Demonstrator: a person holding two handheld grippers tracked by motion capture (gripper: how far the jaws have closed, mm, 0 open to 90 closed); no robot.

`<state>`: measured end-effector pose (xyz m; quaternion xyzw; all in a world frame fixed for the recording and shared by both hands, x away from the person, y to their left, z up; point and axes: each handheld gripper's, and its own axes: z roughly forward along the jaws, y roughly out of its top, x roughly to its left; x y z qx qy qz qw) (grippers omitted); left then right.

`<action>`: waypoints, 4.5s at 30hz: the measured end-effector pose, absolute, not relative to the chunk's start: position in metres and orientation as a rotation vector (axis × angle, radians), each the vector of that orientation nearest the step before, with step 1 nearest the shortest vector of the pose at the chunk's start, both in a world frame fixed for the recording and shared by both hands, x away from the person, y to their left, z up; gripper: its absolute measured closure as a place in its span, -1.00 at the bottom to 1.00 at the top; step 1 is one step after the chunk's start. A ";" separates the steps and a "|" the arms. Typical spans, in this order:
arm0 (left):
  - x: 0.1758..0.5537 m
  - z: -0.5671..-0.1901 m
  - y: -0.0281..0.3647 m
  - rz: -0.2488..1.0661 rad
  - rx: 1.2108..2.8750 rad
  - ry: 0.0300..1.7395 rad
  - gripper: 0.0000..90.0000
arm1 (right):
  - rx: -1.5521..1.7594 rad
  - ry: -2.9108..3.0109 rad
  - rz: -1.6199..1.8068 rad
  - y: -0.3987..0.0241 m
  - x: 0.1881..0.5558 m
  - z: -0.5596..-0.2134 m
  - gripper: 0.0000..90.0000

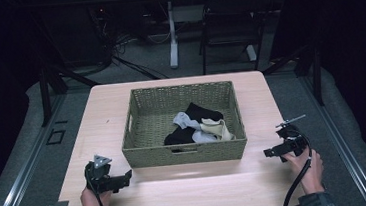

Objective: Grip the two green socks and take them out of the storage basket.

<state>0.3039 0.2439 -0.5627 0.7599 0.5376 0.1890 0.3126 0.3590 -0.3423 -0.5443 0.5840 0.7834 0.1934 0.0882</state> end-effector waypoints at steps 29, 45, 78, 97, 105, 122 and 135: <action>0.297 -0.562 0.246 0.525 1.996 1.422 -1.00 | 1.717 2.414 0.611 -0.342 0.365 -0.524 -1.00; 0.300 -0.564 0.243 0.513 2.016 1.417 -1.00 | 1.689 2.437 0.621 -0.342 0.369 -0.495 -1.00; 0.300 -0.563 0.244 0.516 2.006 1.416 -1.00 | 1.498 2.550 0.612 -0.309 0.414 -0.396 -0.99; 0.300 -0.564 0.243 0.513 2.006 1.413 -1.00 | 1.339 2.714 0.640 -0.241 0.443 -0.371 -0.96; 0.300 -0.564 0.244 0.514 2.004 1.415 -1.00 | 1.312 2.764 0.585 -0.213 0.461 -0.382 -0.85; 0.300 -0.563 0.244 0.512 2.002 1.415 -1.00 | 1.341 2.817 0.340 -0.167 0.484 -0.439 -0.15; 0.300 -0.563 0.244 0.513 2.002 1.416 -1.00 | 1.360 2.799 0.218 -0.161 0.488 -0.470 0.22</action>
